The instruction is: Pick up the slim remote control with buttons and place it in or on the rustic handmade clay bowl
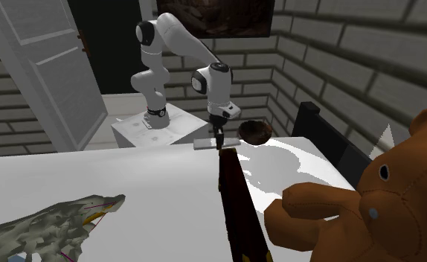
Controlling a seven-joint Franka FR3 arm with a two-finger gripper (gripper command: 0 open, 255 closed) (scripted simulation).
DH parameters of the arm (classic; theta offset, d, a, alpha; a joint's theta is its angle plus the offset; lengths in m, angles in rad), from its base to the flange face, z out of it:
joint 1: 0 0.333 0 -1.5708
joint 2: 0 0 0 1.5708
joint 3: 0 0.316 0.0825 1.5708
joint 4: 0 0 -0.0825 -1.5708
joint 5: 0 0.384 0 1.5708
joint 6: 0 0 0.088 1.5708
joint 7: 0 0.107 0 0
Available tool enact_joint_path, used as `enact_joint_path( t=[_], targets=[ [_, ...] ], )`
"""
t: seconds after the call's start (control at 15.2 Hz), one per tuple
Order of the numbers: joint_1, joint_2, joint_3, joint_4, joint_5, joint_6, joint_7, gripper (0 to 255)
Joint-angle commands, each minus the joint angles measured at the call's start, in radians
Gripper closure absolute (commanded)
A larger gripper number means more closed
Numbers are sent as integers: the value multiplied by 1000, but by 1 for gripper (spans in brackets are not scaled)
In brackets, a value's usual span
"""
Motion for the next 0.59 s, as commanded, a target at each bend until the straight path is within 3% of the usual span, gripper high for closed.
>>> enact_joint_path(
  t=[0.0,0.53],
  targets=[
    [1,-8,0,17,-2,-25,2,255],
    [3,-46,-3,75,-10,-120,7,255]
  ],
)
